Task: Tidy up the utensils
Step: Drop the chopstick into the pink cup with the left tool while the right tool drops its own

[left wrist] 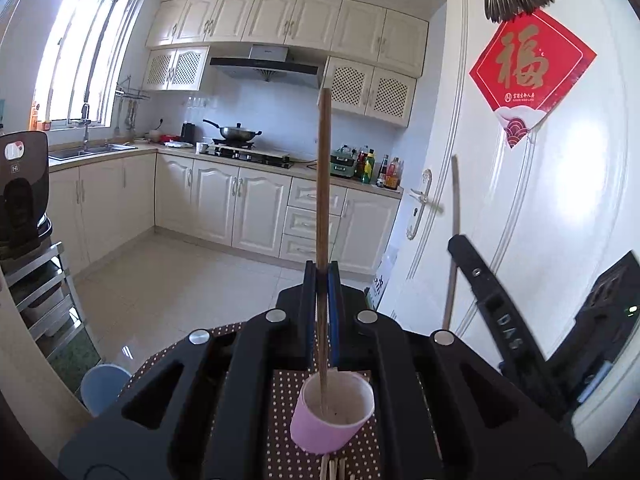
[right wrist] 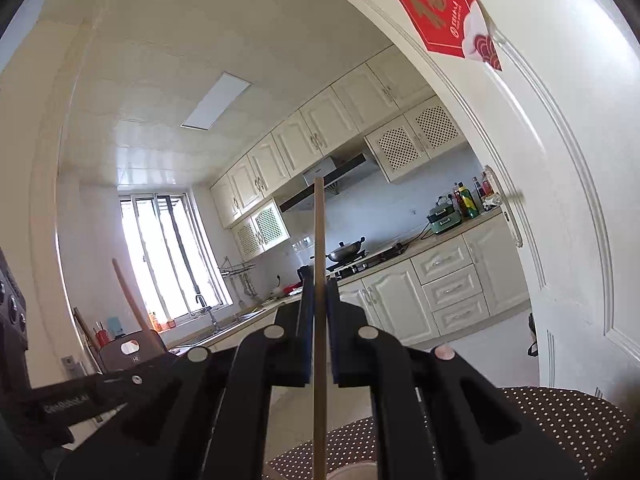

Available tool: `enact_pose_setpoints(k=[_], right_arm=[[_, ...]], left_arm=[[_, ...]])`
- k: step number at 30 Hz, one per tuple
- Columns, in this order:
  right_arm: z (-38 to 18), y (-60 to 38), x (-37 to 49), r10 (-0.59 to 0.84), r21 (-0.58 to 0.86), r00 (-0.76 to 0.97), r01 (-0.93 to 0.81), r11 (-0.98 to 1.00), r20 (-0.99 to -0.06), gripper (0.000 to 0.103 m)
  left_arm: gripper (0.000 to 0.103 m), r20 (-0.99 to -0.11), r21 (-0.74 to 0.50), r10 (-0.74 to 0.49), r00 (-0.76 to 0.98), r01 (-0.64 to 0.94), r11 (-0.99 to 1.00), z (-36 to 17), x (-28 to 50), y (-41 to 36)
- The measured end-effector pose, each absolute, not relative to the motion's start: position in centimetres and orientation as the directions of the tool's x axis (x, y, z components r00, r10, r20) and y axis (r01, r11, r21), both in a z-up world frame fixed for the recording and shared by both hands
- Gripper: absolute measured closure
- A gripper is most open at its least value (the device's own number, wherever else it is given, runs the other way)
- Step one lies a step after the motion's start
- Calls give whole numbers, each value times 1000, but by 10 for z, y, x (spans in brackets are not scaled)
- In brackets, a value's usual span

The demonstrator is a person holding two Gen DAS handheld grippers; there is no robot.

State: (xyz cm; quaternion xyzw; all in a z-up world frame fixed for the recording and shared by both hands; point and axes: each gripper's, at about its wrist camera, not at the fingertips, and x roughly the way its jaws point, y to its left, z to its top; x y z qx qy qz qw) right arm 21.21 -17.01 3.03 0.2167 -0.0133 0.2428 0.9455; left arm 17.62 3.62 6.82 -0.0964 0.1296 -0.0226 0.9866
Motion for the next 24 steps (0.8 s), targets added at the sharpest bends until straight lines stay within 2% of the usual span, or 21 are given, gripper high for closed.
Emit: enact_pose_setpoints(k=[8,24], right_arm=[[10,-170,246,439,457,894,-430,778,94,98],[-9,-151,264,391,396,918,-382,835,60,98]], left_arm=[[97,-276,-158,-92,957,49,986,52,197,26],[97,-363,-188,-114,925,47,981,9,223,37]])
